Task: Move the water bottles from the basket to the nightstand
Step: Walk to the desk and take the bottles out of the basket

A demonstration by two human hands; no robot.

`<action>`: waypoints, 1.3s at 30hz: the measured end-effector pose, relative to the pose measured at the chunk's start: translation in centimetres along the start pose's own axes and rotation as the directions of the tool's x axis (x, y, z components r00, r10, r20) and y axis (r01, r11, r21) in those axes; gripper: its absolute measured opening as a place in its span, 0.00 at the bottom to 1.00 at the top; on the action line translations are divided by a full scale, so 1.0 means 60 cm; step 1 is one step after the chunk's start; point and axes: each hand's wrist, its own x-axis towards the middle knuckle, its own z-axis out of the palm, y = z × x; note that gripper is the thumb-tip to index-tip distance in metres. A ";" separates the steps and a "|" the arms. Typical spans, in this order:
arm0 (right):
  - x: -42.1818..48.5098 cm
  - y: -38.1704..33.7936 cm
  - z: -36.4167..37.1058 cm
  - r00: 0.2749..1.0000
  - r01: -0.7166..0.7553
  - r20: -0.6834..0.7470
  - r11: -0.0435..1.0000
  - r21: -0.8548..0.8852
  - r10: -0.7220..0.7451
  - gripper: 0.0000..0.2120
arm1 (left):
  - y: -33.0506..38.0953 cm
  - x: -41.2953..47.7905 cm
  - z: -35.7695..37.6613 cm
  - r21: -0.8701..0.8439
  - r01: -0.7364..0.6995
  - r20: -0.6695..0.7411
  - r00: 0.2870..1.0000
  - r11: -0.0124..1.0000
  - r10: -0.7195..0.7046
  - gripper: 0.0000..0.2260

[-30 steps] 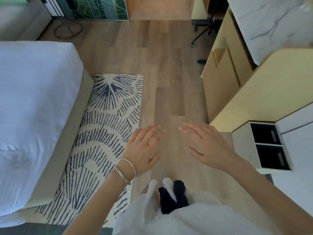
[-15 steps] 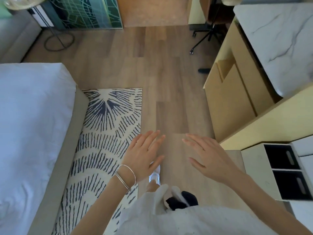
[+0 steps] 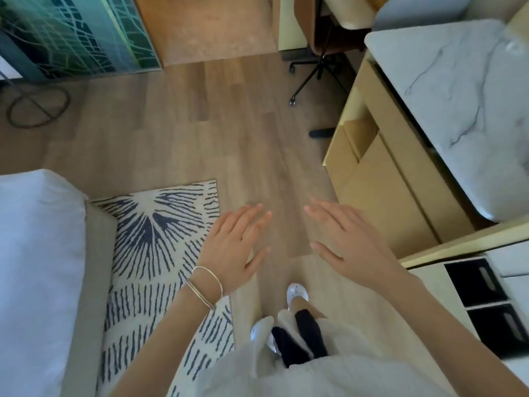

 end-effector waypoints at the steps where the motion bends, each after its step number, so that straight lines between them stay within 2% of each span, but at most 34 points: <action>1: 0.018 0.012 0.004 1.000 -0.010 -0.007 1.000 0.004 0.010 0.26 | -0.008 0.022 0.006 -0.006 -0.005 0.000 1.000 1.000 0.005 0.23; 10: 0.194 0.178 0.007 0.997 -0.046 0.065 0.999 -0.028 0.048 0.26 | -0.084 0.262 0.051 0.033 -0.018 0.089 0.996 0.999 0.015 0.24; 18: 0.387 0.335 -0.072 0.999 -0.007 0.050 0.996 -0.085 0.012 0.25 | -0.148 0.512 0.033 0.033 -0.063 0.016 0.998 0.997 0.063 0.24; 22: 0.464 0.382 -0.094 0.999 -0.012 0.037 0.996 -0.090 0.016 0.25 | -0.172 0.599 0.030 0.023 -0.035 0.005 0.999 0.999 0.035 0.24; 25: 0.514 0.409 -0.091 0.999 -0.016 0.032 0.996 -0.084 0.018 0.26 | -0.198 0.653 0.043 0.005 -0.066 -0.006 0.998 0.998 0.066 0.24; 33: 0.686 0.498 -0.058 0.993 -0.113 0.019 0.990 -0.081 0.115 0.24 | -0.343 0.845 0.061 0.001 -0.139 0.045 0.989 0.990 0.139 0.24; 39: 0.855 0.559 -0.077 0.985 -0.173 -0.012 0.979 -0.106 0.172 0.25 | -0.462 1.028 0.037 0.009 -0.256 0.043 0.966 0.967 0.255 0.24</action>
